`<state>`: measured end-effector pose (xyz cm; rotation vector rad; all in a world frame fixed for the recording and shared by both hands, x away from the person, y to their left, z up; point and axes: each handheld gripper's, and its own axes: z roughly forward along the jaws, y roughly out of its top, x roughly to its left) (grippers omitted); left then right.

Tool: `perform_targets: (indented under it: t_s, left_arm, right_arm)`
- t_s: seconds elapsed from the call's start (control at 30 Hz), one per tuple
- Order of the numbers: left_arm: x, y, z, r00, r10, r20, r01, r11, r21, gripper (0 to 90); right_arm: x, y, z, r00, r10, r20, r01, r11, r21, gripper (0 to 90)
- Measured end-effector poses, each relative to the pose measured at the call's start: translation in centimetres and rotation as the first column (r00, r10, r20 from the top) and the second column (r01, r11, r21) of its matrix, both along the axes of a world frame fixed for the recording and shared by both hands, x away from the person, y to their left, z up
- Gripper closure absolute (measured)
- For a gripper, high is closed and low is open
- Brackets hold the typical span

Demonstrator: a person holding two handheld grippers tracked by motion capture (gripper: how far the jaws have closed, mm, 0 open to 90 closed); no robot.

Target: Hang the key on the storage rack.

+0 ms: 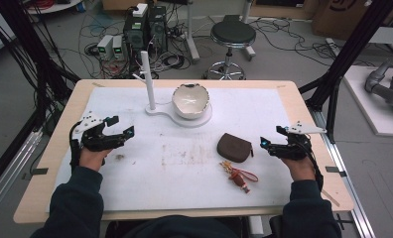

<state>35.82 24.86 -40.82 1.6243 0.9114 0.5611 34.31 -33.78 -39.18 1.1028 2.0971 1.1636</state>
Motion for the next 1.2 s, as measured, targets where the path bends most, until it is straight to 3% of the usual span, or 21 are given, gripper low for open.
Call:
perform_targets:
  t_s: [0.37,0.67,0.83,0.87,0.9,0.97,1.07,1.13,1.2]
  left_arm:
    - [0.1,0.0,-0.1,1.0000,-0.001,-0.003,0.001,1.0000,-0.004,20.0]
    - [0.2,-0.3,0.0,1.0000,0.001,0.000,-0.001,0.9999,-0.013,20.3]
    - [0.5,-0.4,-0.1,0.9999,0.003,-0.010,-0.003,0.9999,-0.013,20.5]
    - [0.6,-0.4,-0.2,0.9998,0.000,-0.017,-0.001,0.9999,-0.010,20.7]
    - [0.6,-0.4,-0.2,0.9998,0.000,-0.017,-0.001,0.9999,-0.010,20.7]
    - [0.5,-0.6,-0.2,0.9998,-0.004,-0.020,0.004,1.0000,-0.003,20.7]
    - [0.4,-0.7,-0.1,0.9998,-0.011,-0.015,0.011,0.9999,-0.001,20.8]
    - [0.4,-0.7,-0.1,0.9998,-0.010,-0.017,0.010,0.9999,0.004,20.9]
    - [0.3,-0.7,-0.1,0.9997,-0.012,-0.019,0.012,0.9999,0.008,20.9]
  right_arm:
    - [-0.6,0.0,0.1,0.9999,0.012,0.001,-0.012,0.9999,0.010,21.3]
    - [-2.7,1.8,0.3,0.9955,0.095,-0.006,-0.095,0.9955,0.003,21.5]
    - [-4.6,3.7,-0.1,0.9858,0.165,-0.032,-0.164,0.9863,0.008,21.5]
    - [-5.3,4.5,-0.4,0.9791,0.195,-0.059,-0.196,0.9806,-0.010,21.9]
    - [-5.3,4.5,-0.4,0.9791,0.195,-0.059,-0.196,0.9806,-0.010,21.9]
    - [-6.1,5.6,-1.1,0.9668,0.231,-0.110,-0.236,0.9708,-0.041,24.9]
    - [-6.4,6.4,-1.6,0.9526,0.269,-0.143,-0.279,0.9587,-0.056,29.6]
    - [-6.2,6.8,-2.3,0.9334,0.308,-0.183,-0.319,0.9475,-0.028,35.5]
    - [-5.8,7.4,-3.2,0.9049,0.347,-0.247,-0.366,0.9302,-0.033,39.0]
